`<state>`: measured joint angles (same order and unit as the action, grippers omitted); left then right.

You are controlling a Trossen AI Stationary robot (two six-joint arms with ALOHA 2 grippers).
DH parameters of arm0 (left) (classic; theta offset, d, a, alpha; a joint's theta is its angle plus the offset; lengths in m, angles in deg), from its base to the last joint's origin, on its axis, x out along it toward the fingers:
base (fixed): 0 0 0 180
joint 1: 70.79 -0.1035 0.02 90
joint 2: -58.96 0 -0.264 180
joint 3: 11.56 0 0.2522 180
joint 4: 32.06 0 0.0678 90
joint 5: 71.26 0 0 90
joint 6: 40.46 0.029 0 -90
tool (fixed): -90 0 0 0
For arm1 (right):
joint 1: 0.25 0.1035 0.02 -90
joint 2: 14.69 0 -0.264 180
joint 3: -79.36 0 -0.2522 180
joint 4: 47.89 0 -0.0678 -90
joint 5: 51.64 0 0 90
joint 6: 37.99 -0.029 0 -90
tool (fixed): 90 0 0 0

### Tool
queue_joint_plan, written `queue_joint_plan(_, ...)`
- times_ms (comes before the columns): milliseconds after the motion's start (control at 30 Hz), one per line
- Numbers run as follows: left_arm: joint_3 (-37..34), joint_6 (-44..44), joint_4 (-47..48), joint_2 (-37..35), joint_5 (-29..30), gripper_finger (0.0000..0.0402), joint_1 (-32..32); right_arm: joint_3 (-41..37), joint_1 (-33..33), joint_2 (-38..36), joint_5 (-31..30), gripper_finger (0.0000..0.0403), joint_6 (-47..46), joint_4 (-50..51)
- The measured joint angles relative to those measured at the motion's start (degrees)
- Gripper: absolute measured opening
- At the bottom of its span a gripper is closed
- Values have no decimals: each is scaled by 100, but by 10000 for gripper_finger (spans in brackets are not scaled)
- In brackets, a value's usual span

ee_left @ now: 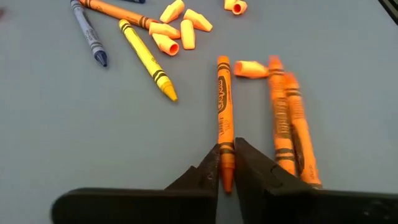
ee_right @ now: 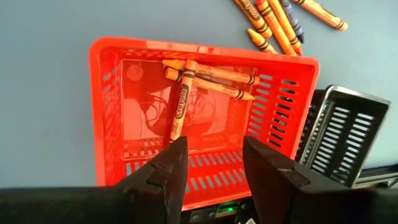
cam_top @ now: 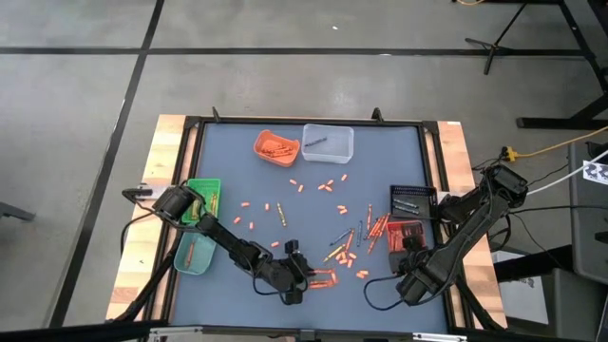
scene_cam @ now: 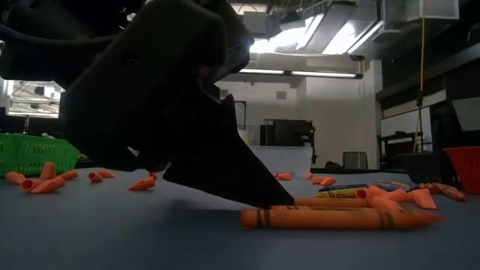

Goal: Sort crayons
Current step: Put the orange crayon into the blue bin

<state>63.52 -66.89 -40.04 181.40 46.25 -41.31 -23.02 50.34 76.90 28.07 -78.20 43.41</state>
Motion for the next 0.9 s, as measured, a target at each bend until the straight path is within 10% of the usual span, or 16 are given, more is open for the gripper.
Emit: queue_joint_plan(900, -17, 57, 406, -421, 208, 7, -22, 560, 2, 0, -1508, 152, 22, -192)
